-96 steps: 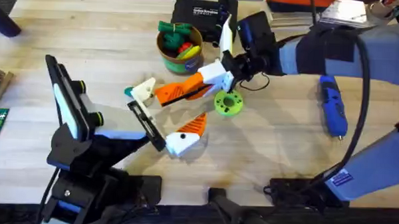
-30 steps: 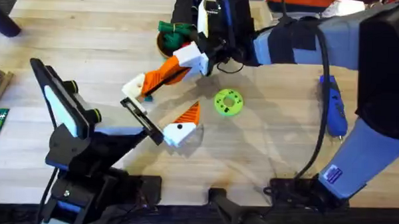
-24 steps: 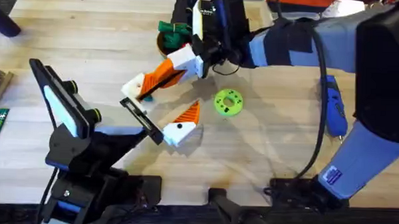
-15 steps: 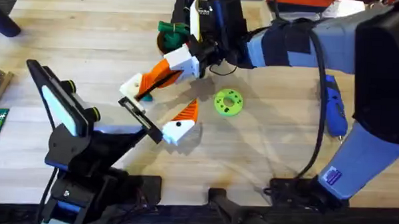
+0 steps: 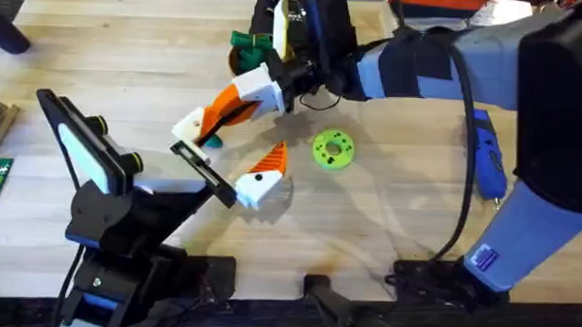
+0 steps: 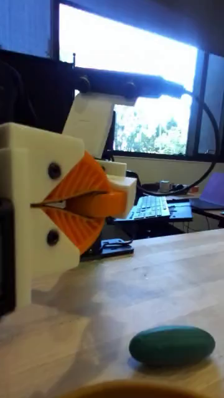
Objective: Pick up the gripper from the table and insert it into the empty holder that is missing its gripper. Then pick up a screw, insert it into the mounting hole, and use the screwdriver to tighten it. Finally, clean up the table by picking up the vegetable and placing it into the bucket.
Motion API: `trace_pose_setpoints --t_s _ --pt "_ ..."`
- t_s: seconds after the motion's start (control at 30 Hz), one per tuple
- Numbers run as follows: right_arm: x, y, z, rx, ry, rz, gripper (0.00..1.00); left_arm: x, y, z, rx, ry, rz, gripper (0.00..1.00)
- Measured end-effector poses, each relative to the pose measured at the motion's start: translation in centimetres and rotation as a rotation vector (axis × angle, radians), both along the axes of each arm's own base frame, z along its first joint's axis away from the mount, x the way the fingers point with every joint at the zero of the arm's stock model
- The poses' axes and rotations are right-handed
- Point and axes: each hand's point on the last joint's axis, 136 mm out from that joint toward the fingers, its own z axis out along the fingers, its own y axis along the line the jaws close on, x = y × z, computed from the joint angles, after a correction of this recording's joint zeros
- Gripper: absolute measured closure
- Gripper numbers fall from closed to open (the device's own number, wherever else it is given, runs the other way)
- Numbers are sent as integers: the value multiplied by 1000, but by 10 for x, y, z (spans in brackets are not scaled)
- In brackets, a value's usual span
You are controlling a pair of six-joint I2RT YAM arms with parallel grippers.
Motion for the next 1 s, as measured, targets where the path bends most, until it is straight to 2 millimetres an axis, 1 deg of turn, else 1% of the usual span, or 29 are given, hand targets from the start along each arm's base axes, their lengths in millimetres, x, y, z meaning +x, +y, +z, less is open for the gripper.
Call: trace_pose_setpoints --t_s 0.27,1.0 --pt "1 5 0 -8 -16 -16 992 3 3 0 -5 6 24 15" --pt "-2 2 3 30 -58 16 992 2 2 0 -1 -1 17 15"
